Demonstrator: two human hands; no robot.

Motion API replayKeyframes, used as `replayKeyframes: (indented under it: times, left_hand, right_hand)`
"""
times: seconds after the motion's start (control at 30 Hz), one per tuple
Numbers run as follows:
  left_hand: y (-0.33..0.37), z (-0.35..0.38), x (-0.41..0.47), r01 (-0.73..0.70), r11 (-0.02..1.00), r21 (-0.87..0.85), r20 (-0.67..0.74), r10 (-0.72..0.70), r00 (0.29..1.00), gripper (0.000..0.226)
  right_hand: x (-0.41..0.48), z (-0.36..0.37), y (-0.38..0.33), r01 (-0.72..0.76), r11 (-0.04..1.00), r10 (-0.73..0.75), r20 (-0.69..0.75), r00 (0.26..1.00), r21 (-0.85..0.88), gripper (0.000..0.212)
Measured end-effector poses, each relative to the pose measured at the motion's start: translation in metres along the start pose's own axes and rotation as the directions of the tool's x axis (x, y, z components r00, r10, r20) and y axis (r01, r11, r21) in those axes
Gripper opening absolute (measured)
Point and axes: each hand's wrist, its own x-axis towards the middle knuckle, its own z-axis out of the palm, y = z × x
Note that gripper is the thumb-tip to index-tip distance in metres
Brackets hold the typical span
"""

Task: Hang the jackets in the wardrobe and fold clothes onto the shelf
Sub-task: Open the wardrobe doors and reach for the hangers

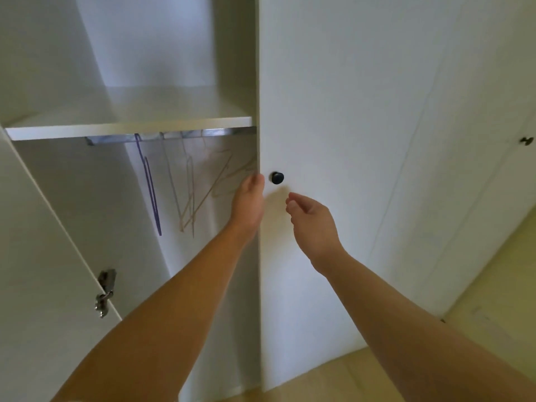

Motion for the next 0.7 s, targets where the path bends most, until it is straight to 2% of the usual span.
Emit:
replayKeyframes:
  times: [0.07, 0.2, 0.27, 0.47, 0.53, 0.63, 0.7]
  left_hand:
    - [-0.004, -0.002, -0.015, -0.014, 0.999, -0.038, 0.022, 0.015, 1.0, 0.051]
    - [-0.011, -0.004, -0.044, 0.023, 0.986, -0.167, 0.133, 0.0, 0.991, 0.03]
    - [-0.008, -0.003, -0.058, 0.038, 0.975, -0.22, 0.188, 0.004, 0.982, 0.031]
    - [0.007, 0.006, -0.089, 0.11, 0.955, -0.276, 0.359, -0.004, 0.933, 0.038]
    - [0.008, 0.014, -0.096, 0.129, 0.954, -0.269, 0.422, -0.003, 0.906, 0.038]
    - [0.01, 0.034, -0.108, 0.159, 0.957, -0.242, 0.505, -0.016, 0.863, 0.037]
    - [0.01, 0.052, -0.117, 0.17, 0.956, -0.241, 0.541, -0.013, 0.841, 0.031]
  right_hand:
    - [-0.009, -0.005, 0.003, -0.001, 0.998, 0.004, -0.043, 0.999, 0.06, 0.039]
    - [-0.035, -0.017, 0.008, 0.058, 0.989, -0.039, -0.135, 0.99, 0.136, 0.038]
    - [-0.049, -0.02, 0.011, 0.078, 0.985, -0.052, -0.165, 0.985, 0.155, 0.036]
    - [-0.092, -0.025, 0.027, 0.135, 0.988, -0.115, -0.235, 0.965, 0.074, 0.034]
    - [-0.102, -0.034, 0.031, 0.129, 0.985, -0.092, -0.293, 0.952, 0.11, 0.033]
    - [-0.12, -0.051, 0.037, 0.147, 0.973, -0.071, -0.375, 0.924, 0.177, 0.019]
    - [-0.129, -0.065, 0.044, 0.154, 0.974, -0.07, -0.421, 0.904, 0.169, 0.031]
